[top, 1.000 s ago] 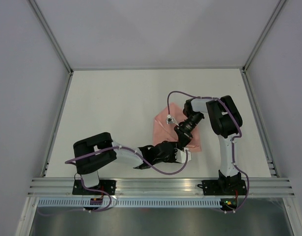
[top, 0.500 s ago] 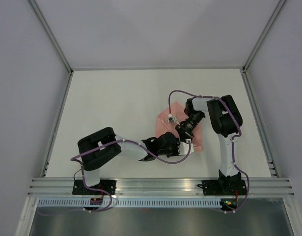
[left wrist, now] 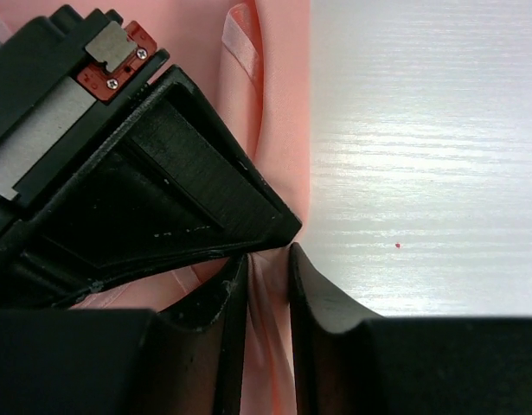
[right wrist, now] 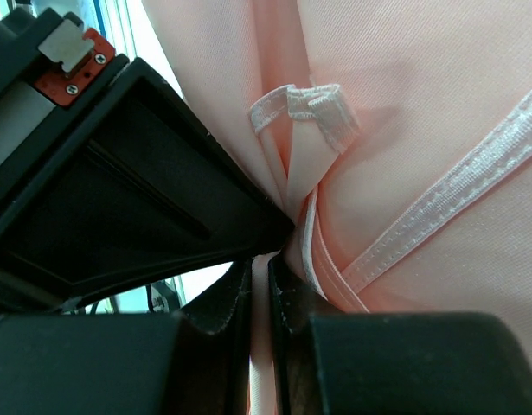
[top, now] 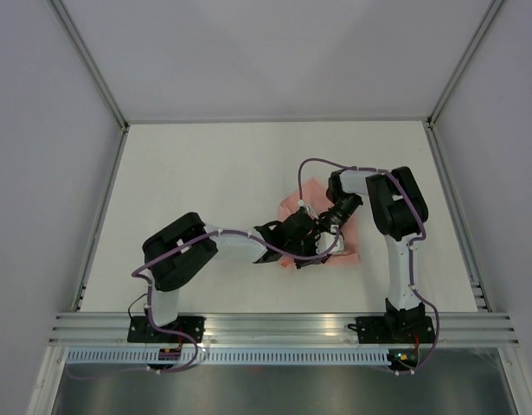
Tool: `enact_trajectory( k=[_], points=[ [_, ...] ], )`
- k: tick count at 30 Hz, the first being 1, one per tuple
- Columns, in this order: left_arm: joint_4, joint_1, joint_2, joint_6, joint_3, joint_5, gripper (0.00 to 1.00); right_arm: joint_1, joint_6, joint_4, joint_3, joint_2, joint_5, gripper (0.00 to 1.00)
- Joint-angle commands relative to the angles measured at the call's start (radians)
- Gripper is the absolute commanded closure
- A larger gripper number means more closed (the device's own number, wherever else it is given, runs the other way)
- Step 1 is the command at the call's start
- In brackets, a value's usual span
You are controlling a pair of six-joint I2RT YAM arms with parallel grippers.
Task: Fold the napkin, place the utensils inside, and roll it up
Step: Roll the napkin with the utensil
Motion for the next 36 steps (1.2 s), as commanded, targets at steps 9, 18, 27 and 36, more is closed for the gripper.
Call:
enact_trajectory(
  k=[9,18,27,36],
  points=[
    [-0.301,0.052,0.151,-0.08,0.07,0.251,0.98,0.0,-0.003,0.179,0.012,-0.054,0.029,0.57],
    [-0.361,0.078,0.208,-0.104,0.111,0.382,0.98,-0.053,0.137,0.304,-0.017,-0.189,0.027,0.39],
    [-0.385,0.135,0.246,-0.147,0.13,0.533,0.98,-0.139,0.235,0.398,-0.041,-0.304,0.005,0.34],
    [-0.399,0.174,0.3,-0.212,0.167,0.641,0.98,-0.214,0.243,0.45,-0.087,-0.43,-0.012,0.33]
  ],
)
